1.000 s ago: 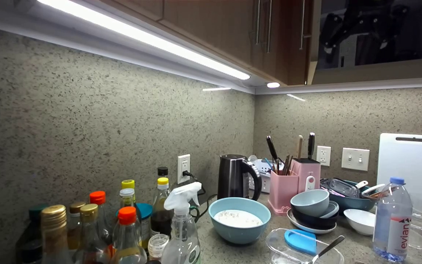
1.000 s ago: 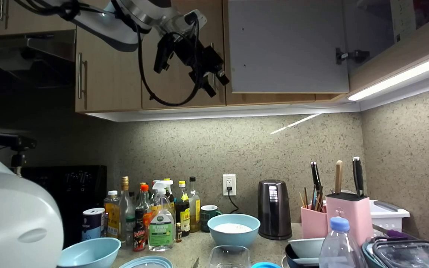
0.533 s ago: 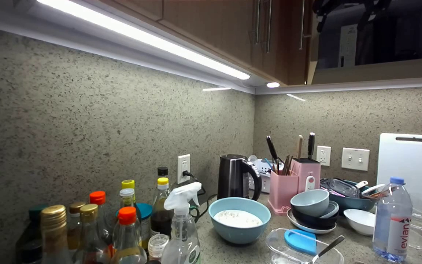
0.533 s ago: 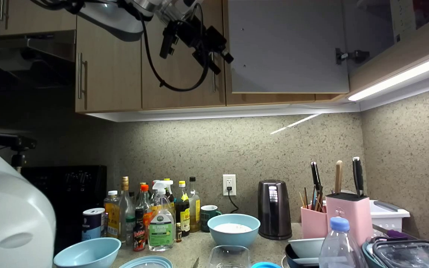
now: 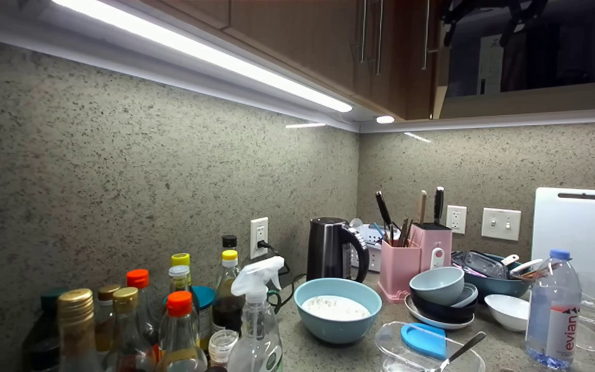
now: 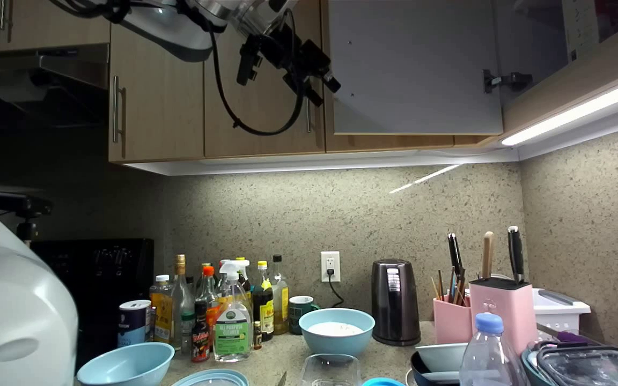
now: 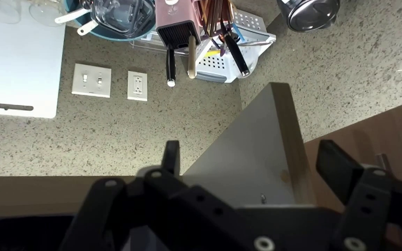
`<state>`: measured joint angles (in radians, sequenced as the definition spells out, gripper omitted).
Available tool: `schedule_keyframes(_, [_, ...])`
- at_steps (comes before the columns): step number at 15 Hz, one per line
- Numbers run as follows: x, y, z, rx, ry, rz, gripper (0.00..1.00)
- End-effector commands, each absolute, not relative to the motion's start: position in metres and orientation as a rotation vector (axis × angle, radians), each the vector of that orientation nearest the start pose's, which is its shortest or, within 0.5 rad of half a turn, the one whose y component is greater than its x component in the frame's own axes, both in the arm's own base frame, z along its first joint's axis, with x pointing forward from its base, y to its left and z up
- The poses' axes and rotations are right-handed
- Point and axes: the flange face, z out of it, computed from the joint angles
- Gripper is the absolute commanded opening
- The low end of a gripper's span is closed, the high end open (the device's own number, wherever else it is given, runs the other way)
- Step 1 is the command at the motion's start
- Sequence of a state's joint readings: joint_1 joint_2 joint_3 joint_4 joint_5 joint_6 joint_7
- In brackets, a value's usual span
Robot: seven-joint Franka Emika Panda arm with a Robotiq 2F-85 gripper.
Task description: Close the open cabinet door on the right
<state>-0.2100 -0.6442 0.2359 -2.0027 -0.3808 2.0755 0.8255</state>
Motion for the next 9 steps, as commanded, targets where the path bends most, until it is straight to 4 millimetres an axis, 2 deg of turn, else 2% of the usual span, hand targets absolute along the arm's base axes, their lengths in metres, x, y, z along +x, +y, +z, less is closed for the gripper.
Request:
schedule_keyframes(1, [0.389, 0.034, 0.777, -2.801, 1.137, -1.422, 1.0])
schedule_keyframes(5, [0.396, 0.031, 0.776, -2.794, 1.177, -1.42, 1.0])
schedule_keyframes(9, [0.383, 0.011, 0.776, -2.695, 1.497, -1.304, 1.0])
